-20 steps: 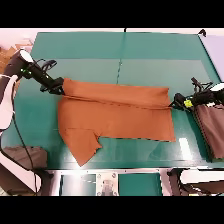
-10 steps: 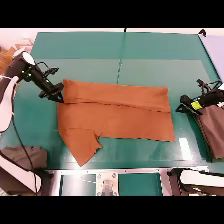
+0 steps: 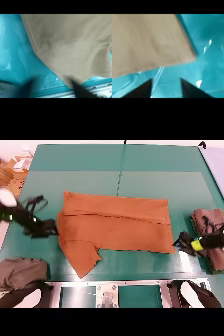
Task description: Fold the shirts.
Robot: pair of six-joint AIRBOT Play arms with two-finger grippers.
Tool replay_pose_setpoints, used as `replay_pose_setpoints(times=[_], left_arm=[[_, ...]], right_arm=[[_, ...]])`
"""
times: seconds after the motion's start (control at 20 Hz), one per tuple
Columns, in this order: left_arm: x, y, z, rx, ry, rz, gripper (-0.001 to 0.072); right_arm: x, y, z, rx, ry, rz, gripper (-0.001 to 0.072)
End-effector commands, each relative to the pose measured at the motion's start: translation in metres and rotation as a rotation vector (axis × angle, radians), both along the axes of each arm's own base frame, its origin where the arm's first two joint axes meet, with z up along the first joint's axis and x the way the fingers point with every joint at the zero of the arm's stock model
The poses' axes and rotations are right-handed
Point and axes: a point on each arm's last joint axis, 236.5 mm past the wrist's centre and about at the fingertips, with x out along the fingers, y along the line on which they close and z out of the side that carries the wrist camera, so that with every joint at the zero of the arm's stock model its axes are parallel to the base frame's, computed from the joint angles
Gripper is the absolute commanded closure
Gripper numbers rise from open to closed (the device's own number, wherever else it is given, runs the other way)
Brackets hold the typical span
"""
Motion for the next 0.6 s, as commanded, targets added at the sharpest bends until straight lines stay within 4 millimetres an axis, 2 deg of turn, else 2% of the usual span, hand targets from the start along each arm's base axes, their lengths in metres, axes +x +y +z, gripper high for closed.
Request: replay_pose_setpoints(times=[0.0,0.1,0.2,0.4,0.5,0.55], left_arm=[[-0.034,-0.027,-0.033,-0.103,-0.054,0.123,0.0115],[-0.055,-0.043,-0.059,-0.158,0.003,0.162,0.0115],[-0.071,-0.050,-0.079,-0.149,0.029,0.153,0.0115],[-0.058,-0.068,-0.096,-0.180,-0.059,0.214,0.0117],[-0.055,-0.073,-0.098,-0.188,-0.082,0.225,0.0119],[-0.054,-0.075,-0.097,-0.196,-0.085,0.231,0.0340]], right_arm=[[-0.018,0.015,-0.026,0.025,0.007,-0.149,0.0256],[-0.004,0.024,-0.039,0.073,-0.050,-0.230,0.0257],[0.007,0.031,-0.048,0.117,-0.084,-0.290,0.0258],[0.014,0.027,-0.060,0.118,-0.089,-0.339,0.0258],[0.024,0.025,-0.062,0.129,-0.110,-0.376,0.0258],[0.031,0.026,-0.062,0.135,-0.129,-0.388,0.0258]])
